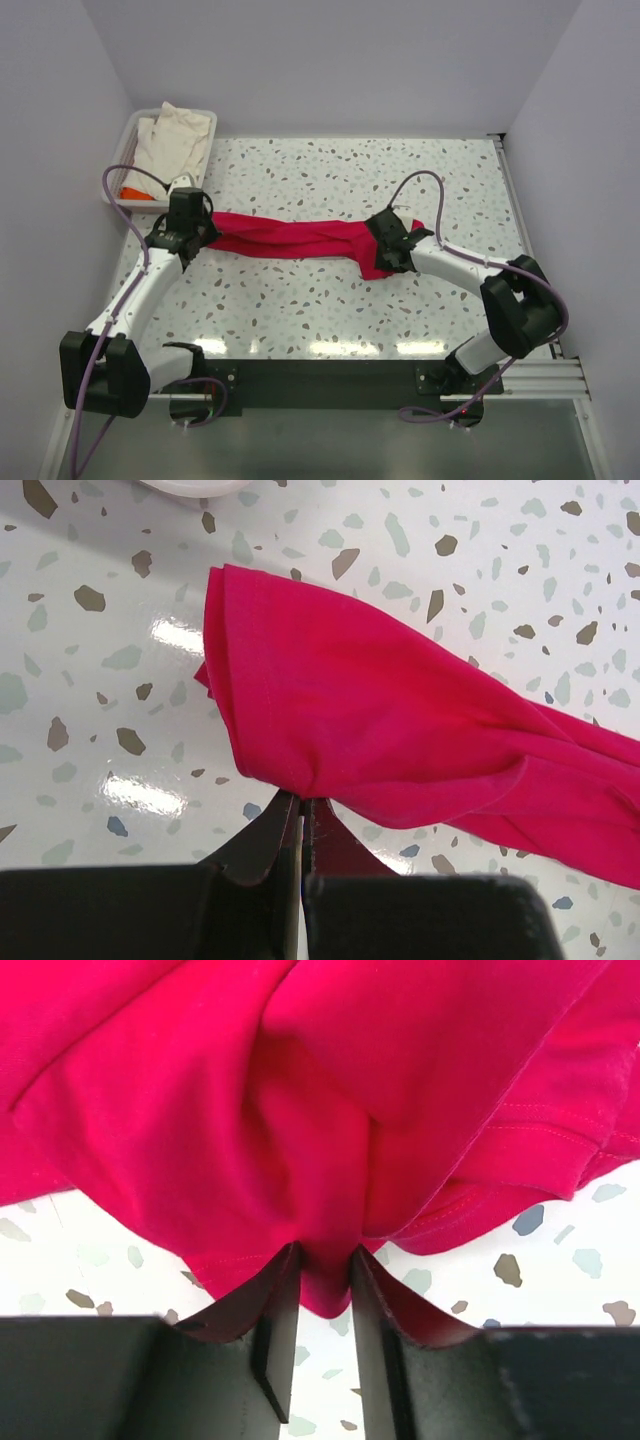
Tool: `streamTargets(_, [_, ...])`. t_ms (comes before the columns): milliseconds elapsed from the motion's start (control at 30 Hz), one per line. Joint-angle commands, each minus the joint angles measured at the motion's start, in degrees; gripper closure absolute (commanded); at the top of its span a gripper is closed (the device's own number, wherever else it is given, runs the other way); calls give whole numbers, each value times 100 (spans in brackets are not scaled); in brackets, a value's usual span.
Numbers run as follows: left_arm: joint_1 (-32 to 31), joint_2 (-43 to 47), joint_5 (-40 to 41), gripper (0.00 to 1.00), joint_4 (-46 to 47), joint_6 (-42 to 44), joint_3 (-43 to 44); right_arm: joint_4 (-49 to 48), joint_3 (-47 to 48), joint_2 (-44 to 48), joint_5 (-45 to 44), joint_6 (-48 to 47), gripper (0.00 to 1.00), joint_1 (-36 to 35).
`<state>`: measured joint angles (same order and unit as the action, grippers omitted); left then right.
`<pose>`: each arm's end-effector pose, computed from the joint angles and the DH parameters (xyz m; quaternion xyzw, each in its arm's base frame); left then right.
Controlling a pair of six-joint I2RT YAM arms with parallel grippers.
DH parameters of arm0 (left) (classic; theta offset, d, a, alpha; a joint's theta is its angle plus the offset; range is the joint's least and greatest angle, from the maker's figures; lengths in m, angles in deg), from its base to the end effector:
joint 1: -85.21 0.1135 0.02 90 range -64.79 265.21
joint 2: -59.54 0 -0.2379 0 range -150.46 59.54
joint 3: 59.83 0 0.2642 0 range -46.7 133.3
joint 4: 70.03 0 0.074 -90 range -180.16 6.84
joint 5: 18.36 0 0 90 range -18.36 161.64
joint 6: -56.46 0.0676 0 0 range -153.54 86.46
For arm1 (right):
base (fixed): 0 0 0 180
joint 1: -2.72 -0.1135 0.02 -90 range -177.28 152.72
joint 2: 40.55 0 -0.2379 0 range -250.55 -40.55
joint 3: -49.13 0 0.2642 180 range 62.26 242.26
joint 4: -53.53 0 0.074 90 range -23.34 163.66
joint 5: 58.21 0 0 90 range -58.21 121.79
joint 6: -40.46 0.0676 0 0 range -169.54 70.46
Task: Fold and stack the t-shirts
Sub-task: Flatten the tshirt out
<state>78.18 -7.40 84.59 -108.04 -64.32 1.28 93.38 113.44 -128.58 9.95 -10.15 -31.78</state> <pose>0.2902 -0.0205 0.2087 -0.2314 0.8854 -0.0281 0.4021 0.2735 0.1574 0.1225 0.0840 0.9532 -0.0125 0.2902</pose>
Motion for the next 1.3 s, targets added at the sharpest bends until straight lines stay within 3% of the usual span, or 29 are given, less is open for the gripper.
streamTargets(0, [61,102,-47,100,221,99,0,-220,129,49,-48,147,71,-4])
streamTargets(67, [52,128,-38,100,230,99,-9,-133,182,84,-57,156,88,-13])
streamTargets(167, [52,172,-47,100,212,90,9,95,331,277,-74,130,100,-13])
streamTargets(767, [52,1569,50,100,-851,64,914,2433,2651,3045,-997,-521,100,-4])
streamTargets(1033, [52,2527,-117,100,-1510,-112,1668,3101,3899,3801,-646,-547,100,-13])
streamTargets(1267, [52,2958,-310,100,-1836,-200,2565,3568,5172,3917,-233,-731,100,-4])
